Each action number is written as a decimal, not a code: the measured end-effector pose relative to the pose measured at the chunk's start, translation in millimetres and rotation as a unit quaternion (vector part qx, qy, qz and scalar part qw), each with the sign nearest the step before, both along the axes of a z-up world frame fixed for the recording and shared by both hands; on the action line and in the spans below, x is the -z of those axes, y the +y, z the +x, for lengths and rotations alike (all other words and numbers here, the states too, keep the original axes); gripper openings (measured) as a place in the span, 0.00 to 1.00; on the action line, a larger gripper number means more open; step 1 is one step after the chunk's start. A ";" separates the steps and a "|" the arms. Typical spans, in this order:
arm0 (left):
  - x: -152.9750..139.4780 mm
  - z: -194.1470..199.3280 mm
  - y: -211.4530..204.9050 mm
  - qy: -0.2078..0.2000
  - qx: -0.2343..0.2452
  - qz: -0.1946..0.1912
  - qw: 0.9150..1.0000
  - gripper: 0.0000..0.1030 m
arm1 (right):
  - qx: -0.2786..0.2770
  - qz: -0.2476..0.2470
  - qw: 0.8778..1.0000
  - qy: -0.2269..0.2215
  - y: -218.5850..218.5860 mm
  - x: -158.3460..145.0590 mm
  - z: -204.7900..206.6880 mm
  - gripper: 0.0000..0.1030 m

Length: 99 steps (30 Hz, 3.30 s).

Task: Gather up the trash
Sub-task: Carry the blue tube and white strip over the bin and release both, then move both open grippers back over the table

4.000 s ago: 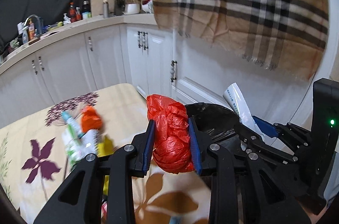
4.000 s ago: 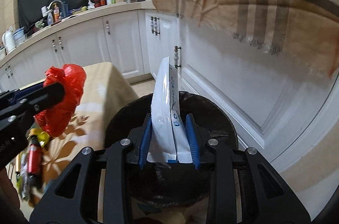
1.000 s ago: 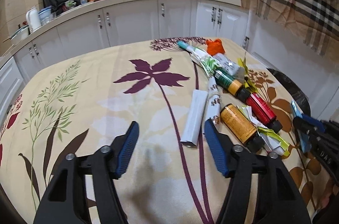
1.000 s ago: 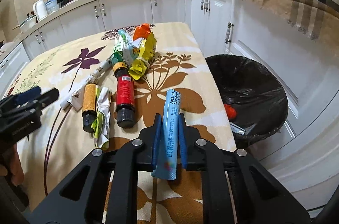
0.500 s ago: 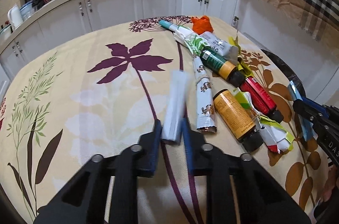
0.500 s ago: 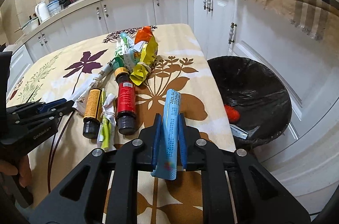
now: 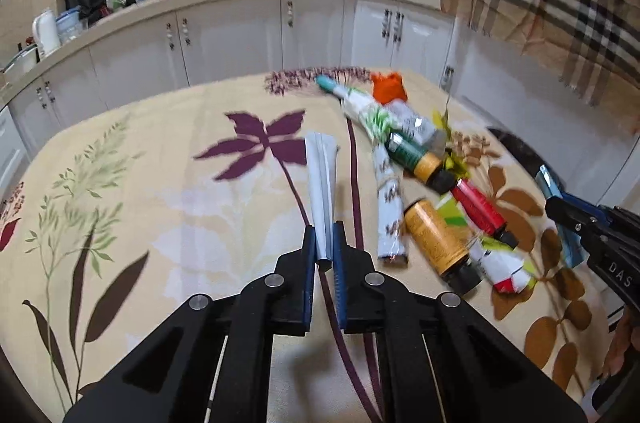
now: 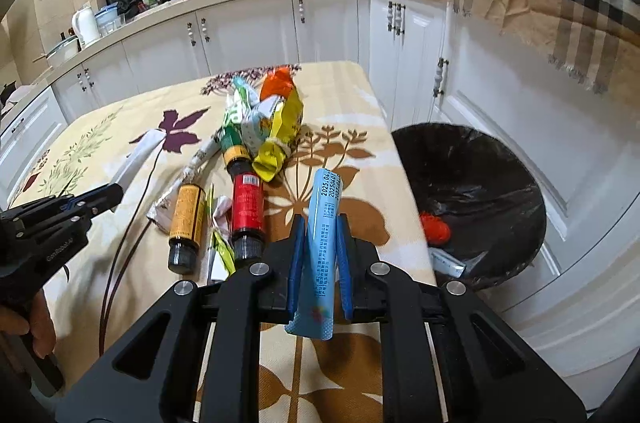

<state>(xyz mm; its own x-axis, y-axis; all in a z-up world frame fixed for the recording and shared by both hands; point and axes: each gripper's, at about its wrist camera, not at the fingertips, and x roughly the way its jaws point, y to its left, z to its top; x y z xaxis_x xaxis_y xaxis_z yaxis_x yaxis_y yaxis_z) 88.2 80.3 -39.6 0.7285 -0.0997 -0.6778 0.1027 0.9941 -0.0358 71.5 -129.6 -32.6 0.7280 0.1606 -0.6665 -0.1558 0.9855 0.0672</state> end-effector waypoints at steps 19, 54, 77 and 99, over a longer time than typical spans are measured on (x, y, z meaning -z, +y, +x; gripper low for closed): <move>-40.3 20.8 -85.8 -0.062 0.088 -0.019 0.994 0.09 | 0.091 -0.041 0.992 -0.076 -77.1 -32.7 39.2 0.15; 1.9 124.2 -238.0 -0.009 0.154 0.028 0.988 0.24 | 0.161 -0.029 0.986 -0.044 -174.2 27.3 116.8 0.30; -37.8 74.3 -153.4 -0.050 0.086 0.018 0.995 0.54 | 0.129 -0.008 0.990 -0.049 -126.4 -4.8 64.5 0.31; -19.0 -5.3 6.4 -0.030 -0.059 0.029 0.997 0.59 | -0.005 -0.013 1.000 -0.018 10.3 -2.2 -1.5 0.32</move>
